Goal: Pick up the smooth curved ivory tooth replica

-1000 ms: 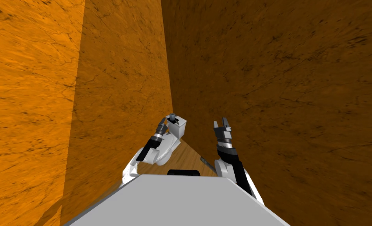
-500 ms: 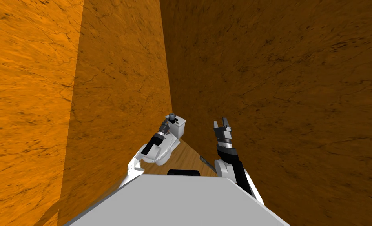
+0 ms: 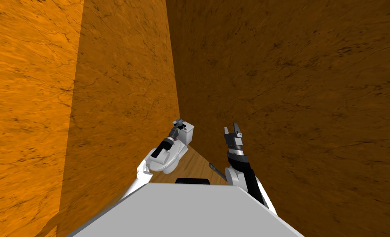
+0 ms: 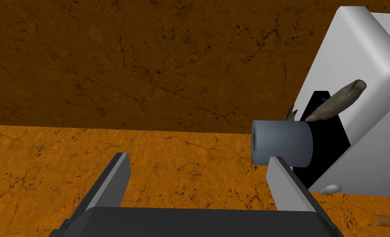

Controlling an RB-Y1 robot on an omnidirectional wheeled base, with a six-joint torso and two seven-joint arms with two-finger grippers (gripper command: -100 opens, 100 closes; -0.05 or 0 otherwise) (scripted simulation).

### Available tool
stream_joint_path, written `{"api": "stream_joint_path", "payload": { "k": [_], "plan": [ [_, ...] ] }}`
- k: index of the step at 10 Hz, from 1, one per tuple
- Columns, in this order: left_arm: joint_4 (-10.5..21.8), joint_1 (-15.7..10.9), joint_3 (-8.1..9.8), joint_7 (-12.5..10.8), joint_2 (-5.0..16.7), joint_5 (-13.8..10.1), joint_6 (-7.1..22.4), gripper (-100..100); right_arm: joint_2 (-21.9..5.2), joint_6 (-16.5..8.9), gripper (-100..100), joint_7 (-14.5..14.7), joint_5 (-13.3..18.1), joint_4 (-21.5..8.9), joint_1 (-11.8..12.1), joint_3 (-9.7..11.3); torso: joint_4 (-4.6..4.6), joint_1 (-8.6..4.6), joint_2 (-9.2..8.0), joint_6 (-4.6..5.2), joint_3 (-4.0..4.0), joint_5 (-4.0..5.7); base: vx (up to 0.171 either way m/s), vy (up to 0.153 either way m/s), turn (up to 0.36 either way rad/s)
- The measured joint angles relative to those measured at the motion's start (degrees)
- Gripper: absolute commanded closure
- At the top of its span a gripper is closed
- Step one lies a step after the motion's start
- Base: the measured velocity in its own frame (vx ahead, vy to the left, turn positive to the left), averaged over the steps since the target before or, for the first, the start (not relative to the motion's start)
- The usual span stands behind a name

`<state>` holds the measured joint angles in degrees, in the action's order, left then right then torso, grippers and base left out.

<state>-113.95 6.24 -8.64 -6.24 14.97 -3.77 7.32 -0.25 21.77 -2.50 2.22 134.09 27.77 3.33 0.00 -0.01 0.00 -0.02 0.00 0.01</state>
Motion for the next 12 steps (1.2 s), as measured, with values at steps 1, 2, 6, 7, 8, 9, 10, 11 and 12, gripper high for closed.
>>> {"api": "stream_joint_path", "payload": {
  "k": [1, 2, 6, 7, 8, 9, 10, 11, 12],
  "plan": [
    [1.25, -1.62, -0.21, 0.32, 0.38, -0.27, 1.37, -100, 0.0, 0.0, 0, 0.0, 0.0, 0.0, 0.0, 0.0, 0.0, -0.03, 0.03, 0.03, 0.02, 0.01, 0.001, -0.015, -0.048],
    [1.89, -2.38, -0.34, 0.59, 0.64, -0.46, 2.85, -100, 0.0, 0.0, 0, 0.0, 0.0, 0.0, 0.0, 0.0, -0.01, -0.03, 0.03, 0.0, 0.02, 0.01, 0.001, -0.007, 0.009],
    [3.28, -4.88, -0.76, 1.38, 1.5, -1.1, 8.43, -100, 0.0, 0.0, 0, 0.0, 0.0, 0.0, 0.0, 0.0, -0.01, -0.01, 0.04, -0.01, 0.02, 0.0, 0.011, -0.016, -0.051],
    [4.2, -6.27, -1.07, 1.83, 1.53, -1.2, 10.04, -100, 0.0, 0.0, 0, 0.0, 0.0, 0.0, 0.0, 0.0, -0.02, -0.05, 0.08, 0.03, 0.04, 0.01, 0.018, -0.018, -0.055],
    [5.14, -7.33, -1.22, 2.17, 1.63, -1.33, 11.66, -100, 0.0, 0.0, 0, 0.0, 0.0, 0.0, 0.0, 0.0, -0.02, -0.04, 0.09, 0.0, 0.05, 0.01, 0.012, -0.009, 0.002],
    [5.2, -7.36, -1.26, 2.27, 1.76, -1.41, 12.77, -100, 0.0, 0.0, 0, 0.0, 0.0, 0.0, 0.0, 0.0, -0.02, -0.01, 0.06, -0.01, 0.04, 0.0, 0.019, -0.021, -0.071],
    [6.36, -8.87, -1.47, 2.62, 2.12, -1.75, 14.15, -100, 0.0, 0.0, 0, 0.0, 0.0, 0.0, 0.0, 0.0, -0.02, -0.05, 0.1, 0.02, 0.05, 0.01, 0.027, -0.019, -0.068],
    [6.8, -9.61, -1.6, 2.91, 2.33, -1.95, 15.78, -100, 0.0, 0.0, 0, 0.0, 0.0, 0.0, 0.0, 0.0, -0.03, -0.05, 0.11, 0.0, 0.07, 0.01, 0.02, -0.01, -0.005],
    [6.96, -9.92, -1.61, 2.98, 2.48, -2.09, 17.07, -100, 0.0, 0.0, 0, 0.0, 0.0, 0.0, 0.0, 0.0, -0.02, -0.01, 0.09, -0.01, 0.06, 0.0, 0.032, -0.014, -0.088]
  ]
}}
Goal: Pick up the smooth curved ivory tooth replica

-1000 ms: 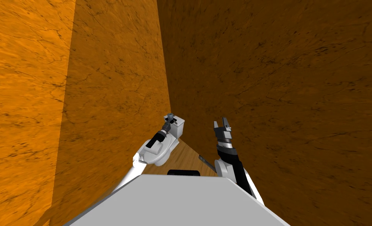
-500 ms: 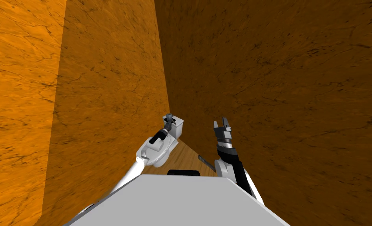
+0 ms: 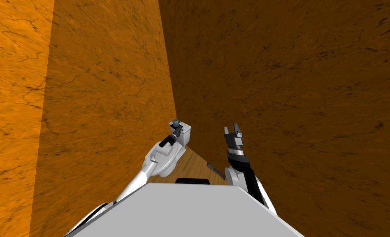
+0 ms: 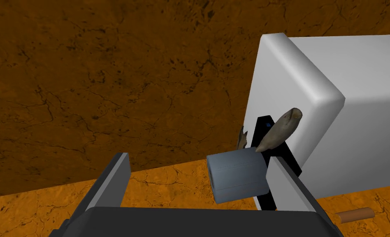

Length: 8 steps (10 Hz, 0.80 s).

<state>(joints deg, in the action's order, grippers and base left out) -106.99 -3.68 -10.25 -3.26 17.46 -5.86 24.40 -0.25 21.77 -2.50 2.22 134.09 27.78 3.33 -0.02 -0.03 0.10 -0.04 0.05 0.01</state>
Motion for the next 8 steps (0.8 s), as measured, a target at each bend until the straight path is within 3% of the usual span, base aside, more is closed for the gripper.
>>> {"api": "stream_joint_path", "payload": {
  "k": [8],
  "plan": [
    [4.73, -6.39, -1.01, 2.21, 1.51, -1.46, 11.92, -100, 0.0, 0.0, 0, 0.0, 0.0, 0.0, 0.0, 0.0, -0.02, 0.02, 0.06, -0.01, 0.04, 0.0, 0.034, -0.009, -0.05]
  ]
}}
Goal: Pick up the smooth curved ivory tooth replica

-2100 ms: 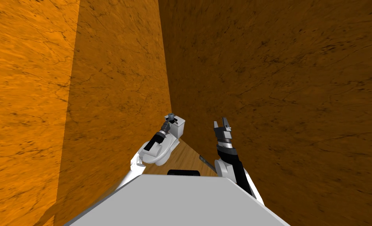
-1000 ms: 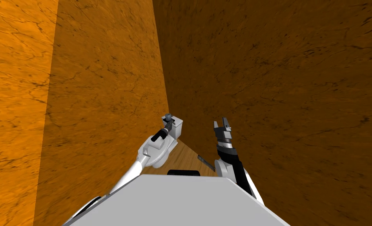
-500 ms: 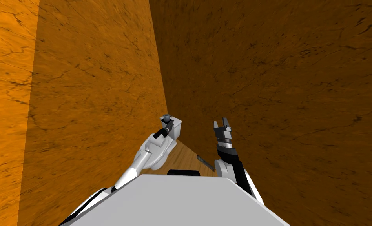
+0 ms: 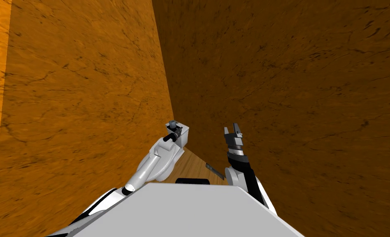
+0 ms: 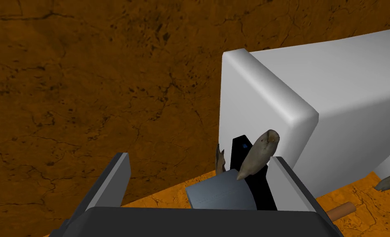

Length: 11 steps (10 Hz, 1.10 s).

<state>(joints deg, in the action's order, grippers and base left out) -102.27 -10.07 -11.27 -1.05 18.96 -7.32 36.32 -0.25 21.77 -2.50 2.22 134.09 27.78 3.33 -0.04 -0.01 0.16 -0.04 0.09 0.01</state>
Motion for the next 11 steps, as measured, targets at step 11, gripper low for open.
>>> {"api": "stream_joint_path", "payload": {
  "k": [11],
  "plan": [
    [8.57, -9.2, -1.16, 3.5, 2.49, -1.7, 17.33, -100, 0.0, 0.0, 0, 0.0, 0.0, 0.0, 0.0, 0.0, -0.02, 0.1, 0.04, -0.02, 0.03, -0.03, 0.046, 0.01, -0.045]
  ]
}}
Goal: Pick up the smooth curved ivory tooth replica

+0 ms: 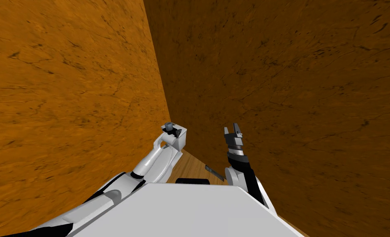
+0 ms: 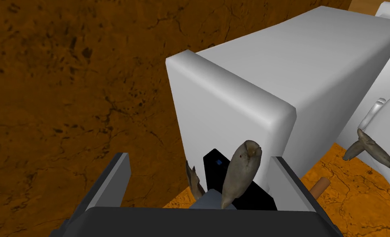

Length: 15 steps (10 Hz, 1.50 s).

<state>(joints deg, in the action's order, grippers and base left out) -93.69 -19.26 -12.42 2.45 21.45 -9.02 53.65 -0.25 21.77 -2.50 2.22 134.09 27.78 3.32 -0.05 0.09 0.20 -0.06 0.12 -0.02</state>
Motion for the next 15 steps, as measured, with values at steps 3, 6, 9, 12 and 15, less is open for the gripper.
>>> {"api": "stream_joint_path", "payload": {
  "k": [3, 6, 9, 12, 15],
  "plan": [
    [2.61, -2.45, -0.08, 1.09, 0.97, -0.73, 4.37, -100, 0.0, 0.0, 0, 0.0, 0.0, 0.0, 0.0, 0.0, 0.01, 0.02, 0.0, 0.01, -0.01, 0.0, 0.045, 0.024, -0.039],
    [4.92, -4.35, -0.24, 2.1, 1.74, -1.07, 8.48, -100, 0.0, 0.0, 0, 0.0, 0.0, 0.0, 0.0, 0.0, -0.01, 0.05, 0.05, 0.01, 0.03, -0.01, 0.058, 0.03, -0.046],
    [7.13, -5.91, -0.31, 3.11, 2.46, -1.43, 12.26, -100, 0.0, 0.0, 0, 0.0, 0.0, 0.0, 0.0, 0.0, 0.0, 0.08, 0.0, 0.0, 0.0, -0.02, 0.053, 0.05, -0.055],
    [8.93, -6.97, -0.28, 4.31, 3.32, -1.87, 16.47, -100, -0.01, 0.0, 0, 0.0, 0.0, 0.0, 0.01, -0.01, -0.04, 0.25, 0.21, -0.01, 0.12, -0.05, 0.1, 0.086, -0.057],
    [9.83, -7.03, -0.3, 4.81, 3.49, -2.04, 17.61, -100, 0.0, 0.0, 0, 0.0, 0.0, 0.0, 0.0, 0.0, 0.02, -0.03, -0.11, -0.01, -0.06, 0.0, 0.025, 0.018, -0.014]
  ]
}}
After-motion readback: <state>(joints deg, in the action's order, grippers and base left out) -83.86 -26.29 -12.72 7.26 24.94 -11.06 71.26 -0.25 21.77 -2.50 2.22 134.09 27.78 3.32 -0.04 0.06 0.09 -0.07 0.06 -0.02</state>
